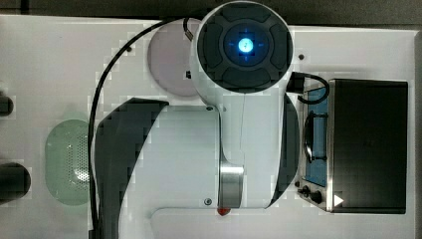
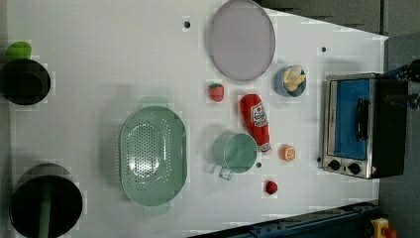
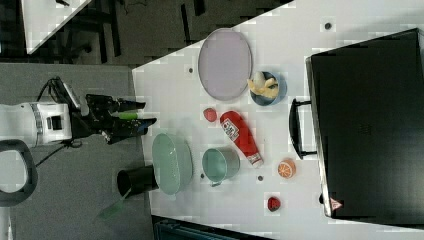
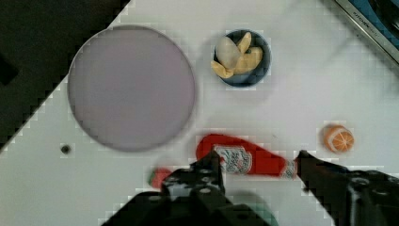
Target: Pick Ketchup from the table and place it in strainer.
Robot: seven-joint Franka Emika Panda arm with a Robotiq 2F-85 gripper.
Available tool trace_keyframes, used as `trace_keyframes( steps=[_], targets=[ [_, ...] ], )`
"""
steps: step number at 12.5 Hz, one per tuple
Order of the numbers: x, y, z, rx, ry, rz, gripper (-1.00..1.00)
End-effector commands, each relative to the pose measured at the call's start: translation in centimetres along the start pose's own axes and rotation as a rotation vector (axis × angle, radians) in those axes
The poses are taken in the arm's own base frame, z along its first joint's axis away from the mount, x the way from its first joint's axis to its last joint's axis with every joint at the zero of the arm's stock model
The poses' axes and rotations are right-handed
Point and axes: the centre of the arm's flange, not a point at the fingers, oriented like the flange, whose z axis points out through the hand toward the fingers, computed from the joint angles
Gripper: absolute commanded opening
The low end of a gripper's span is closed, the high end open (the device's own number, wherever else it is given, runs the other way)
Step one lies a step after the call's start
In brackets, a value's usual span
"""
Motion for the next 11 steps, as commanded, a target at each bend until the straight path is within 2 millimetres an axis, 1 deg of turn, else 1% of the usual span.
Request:
trace_keyframes(
  steps=[1, 3, 5, 6, 8, 11],
  targets=[
    [-4.0, 6.7, -3.7, -0.038, -0.039, -0.022, 0.59],
    [-4.0, 6.7, -2.7, -0.052, -0.053, -0.023, 0.99],
    [-4.2, 6.2, -0.5, -0.076, -0.080, -0.068, 1.00],
    [-4.3, 5.6, 0.9, -0.082, -0.090, -0.126, 1.00],
    [-4.3, 4.1, 4.2, -0.081, -0.101, -0.285, 1.00],
    [-4.3, 2.0, 9.8, -0.064, -0.112, -0.600, 1.00]
  ],
)
